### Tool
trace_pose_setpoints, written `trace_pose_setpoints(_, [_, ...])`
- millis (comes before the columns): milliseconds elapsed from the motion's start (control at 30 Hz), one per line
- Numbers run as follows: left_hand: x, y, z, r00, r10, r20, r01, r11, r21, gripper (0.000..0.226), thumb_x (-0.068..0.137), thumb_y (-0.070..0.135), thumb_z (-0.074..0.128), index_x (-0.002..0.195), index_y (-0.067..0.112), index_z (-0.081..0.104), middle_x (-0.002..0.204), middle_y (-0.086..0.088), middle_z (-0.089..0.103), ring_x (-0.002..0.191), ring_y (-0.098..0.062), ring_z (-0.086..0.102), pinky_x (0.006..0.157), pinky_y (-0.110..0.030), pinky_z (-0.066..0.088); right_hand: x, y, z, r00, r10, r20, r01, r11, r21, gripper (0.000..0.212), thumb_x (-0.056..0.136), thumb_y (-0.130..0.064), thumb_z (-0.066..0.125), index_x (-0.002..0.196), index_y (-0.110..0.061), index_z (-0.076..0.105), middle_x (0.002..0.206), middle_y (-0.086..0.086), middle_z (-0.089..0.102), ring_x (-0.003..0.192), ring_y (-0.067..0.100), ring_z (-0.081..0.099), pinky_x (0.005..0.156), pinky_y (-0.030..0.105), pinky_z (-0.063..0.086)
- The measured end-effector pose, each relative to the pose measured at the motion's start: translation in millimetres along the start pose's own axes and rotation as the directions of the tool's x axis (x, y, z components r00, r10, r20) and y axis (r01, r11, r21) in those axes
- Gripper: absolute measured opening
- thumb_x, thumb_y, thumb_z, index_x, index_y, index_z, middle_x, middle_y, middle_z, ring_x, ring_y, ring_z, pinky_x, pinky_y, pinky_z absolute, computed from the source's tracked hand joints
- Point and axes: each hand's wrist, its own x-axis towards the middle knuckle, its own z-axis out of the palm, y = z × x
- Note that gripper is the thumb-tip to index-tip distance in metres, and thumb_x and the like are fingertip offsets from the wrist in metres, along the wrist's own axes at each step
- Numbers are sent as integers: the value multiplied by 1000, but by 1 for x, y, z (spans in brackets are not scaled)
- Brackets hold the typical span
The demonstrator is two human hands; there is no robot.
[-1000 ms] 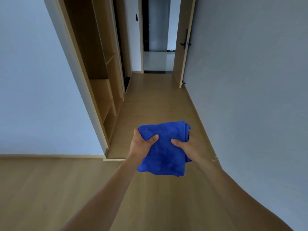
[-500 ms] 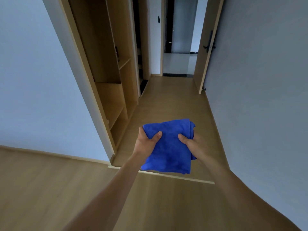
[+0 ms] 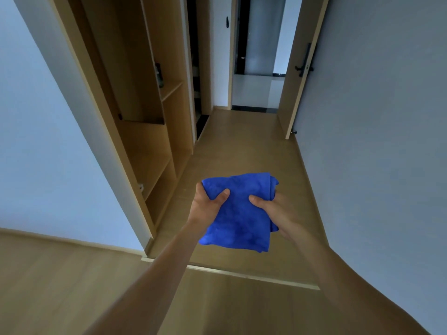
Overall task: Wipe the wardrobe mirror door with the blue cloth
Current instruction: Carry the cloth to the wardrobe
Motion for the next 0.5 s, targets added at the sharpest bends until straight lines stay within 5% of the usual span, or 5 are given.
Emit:
trace_pose_setpoints(100, [49,3,-2,1000,-3,10,2,1000,30,51,88,44,77,126,27,48,109,15,64,95,1,63,70,-17,49,42,-15,8,1000,0,-14,1,1000,13,18,93,-33,70,109,-27,63,105,3,73,96,24,71,81,48,60])
trace_pose_setpoints(200, [94,9,-6,999,33,-5,-33,995,89,42,90,42,76,119,29,49,100,21,60,81,17,62,59,-5,47,79,-33,16,999,-29,-35,30,999,11,19,93,-36,69,109,-27,63,101,3,74,92,23,73,67,41,60])
trace_pose_setpoints(267, [118,14,-12,999,54,-11,-52,989,137,41,91,43,74,120,28,49,98,21,57,83,18,61,69,-2,46,100,-43,22,999,-44,-31,44,999,14,16,93,-38,68,105,-29,63,96,2,75,86,22,74,58,36,59])
trace_pose_setpoints(367, [149,18,-23,999,20,-28,-16,992,129,55,88,52,74,131,27,49,118,10,63,111,-11,63,103,-38,51,133,-51,35,999,-52,-4,52,999,11,14,92,-40,69,103,-32,63,97,1,75,88,22,74,67,45,62])
trace_pose_setpoints(500, [196,16,-37,993,34,-117,0,959,283,72,84,66,68,140,25,46,138,-1,60,129,-24,57,113,-48,43,181,-61,51,997,-41,62,38,998,41,21,90,-43,70,108,-34,64,100,-2,77,91,21,75,70,51,63])
